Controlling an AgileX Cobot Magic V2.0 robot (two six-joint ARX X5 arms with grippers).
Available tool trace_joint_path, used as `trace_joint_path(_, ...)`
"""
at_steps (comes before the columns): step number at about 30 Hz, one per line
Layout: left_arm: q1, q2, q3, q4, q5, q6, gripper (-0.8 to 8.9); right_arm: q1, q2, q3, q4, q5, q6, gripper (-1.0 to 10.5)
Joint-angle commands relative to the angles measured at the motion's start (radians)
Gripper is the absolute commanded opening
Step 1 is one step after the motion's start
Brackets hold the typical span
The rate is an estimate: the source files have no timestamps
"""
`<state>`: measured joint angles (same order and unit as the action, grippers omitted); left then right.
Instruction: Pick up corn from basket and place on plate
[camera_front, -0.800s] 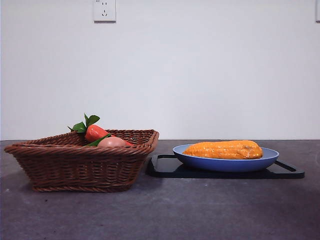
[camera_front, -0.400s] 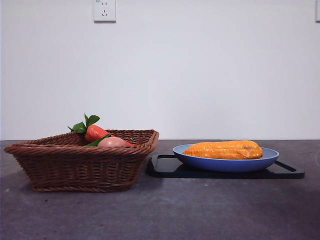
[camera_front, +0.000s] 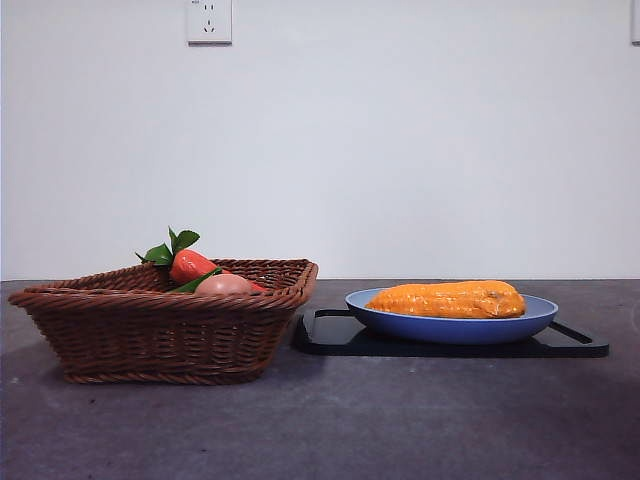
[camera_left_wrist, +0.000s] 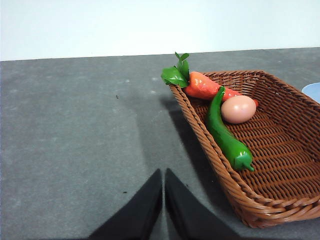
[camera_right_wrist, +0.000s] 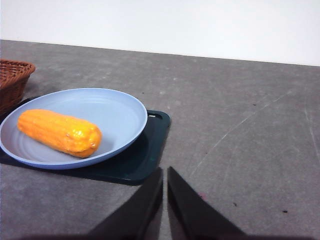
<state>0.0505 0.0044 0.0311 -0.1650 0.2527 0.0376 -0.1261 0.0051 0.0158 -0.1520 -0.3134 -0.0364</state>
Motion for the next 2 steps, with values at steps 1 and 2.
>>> trace_joint_path(1, 0.003, 0.0, -0.028, 0.004, -0.002, -0.004, 0.08, 0.0, -0.002, -0.006, -0.006, 0.001, 0.01, 0.0)
trace_joint_path(2, 0.003, 0.0, -0.028, 0.004, -0.002, -0.005, 0.08, 0.0, -0.002, -0.006, -0.006, 0.001, 0.01, 0.0)
